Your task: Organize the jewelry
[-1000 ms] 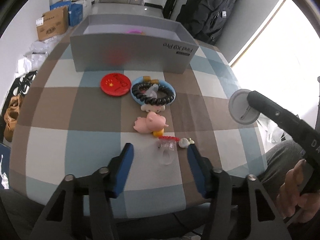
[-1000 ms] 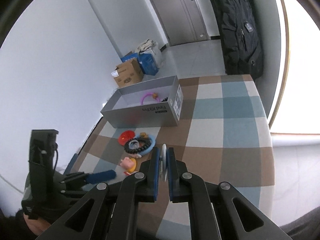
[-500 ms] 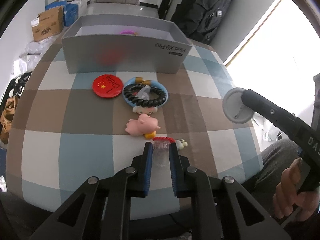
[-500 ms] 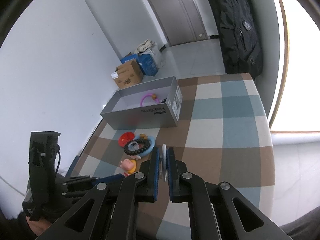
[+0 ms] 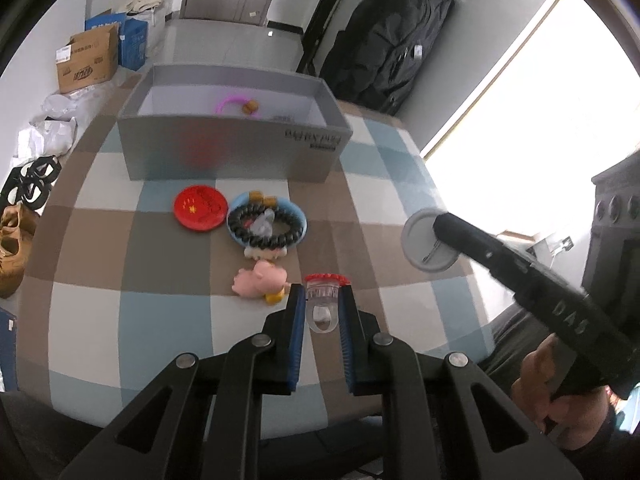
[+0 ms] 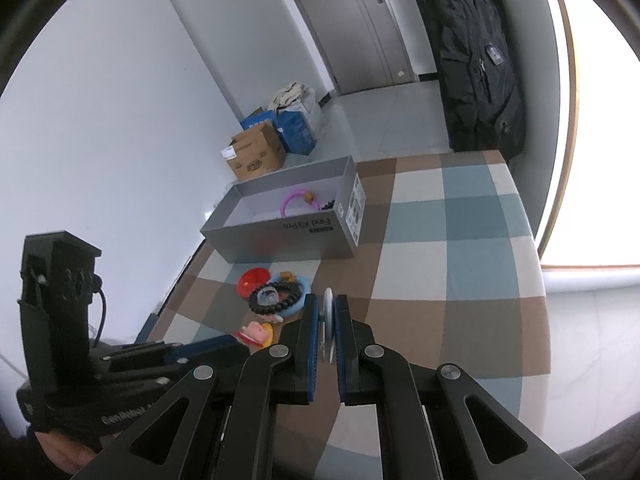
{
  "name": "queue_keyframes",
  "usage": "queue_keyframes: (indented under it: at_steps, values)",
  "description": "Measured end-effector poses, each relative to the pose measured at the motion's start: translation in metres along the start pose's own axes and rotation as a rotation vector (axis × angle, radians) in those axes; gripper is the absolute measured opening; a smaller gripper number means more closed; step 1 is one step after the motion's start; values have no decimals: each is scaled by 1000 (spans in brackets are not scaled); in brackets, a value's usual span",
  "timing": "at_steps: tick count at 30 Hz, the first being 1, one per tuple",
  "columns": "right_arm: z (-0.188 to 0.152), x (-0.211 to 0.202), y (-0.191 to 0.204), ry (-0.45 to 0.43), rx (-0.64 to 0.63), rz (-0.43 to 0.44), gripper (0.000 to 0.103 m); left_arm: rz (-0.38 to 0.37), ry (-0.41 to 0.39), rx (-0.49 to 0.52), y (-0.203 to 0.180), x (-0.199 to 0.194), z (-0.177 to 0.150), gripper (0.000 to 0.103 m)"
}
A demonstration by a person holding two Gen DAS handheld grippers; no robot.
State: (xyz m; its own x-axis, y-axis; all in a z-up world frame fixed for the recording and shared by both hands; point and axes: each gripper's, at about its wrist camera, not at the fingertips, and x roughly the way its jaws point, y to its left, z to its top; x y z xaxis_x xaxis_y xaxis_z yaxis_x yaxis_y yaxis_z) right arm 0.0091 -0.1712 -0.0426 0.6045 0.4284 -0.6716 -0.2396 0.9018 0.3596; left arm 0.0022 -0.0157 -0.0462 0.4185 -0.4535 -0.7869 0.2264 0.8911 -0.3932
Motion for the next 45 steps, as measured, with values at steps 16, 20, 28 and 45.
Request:
queue_keyframes:
  at_steps: [16, 20, 28, 45]
  values:
    - [62, 2, 18, -70, -55, 30, 7, -14, -154, -51, 14, -30, 71, 12]
    - [88, 10, 27, -85, -83, 59, 7, -2, -174, -46, 18, -29, 90, 12]
    - [124, 42, 35, -86, -101, 110, 7, -11, -188, -63, 39, -15, 121, 12]
    - [133, 117, 14, 23, -63, 147, 7, -12, -99, -80, 63, 30, 139, 12]
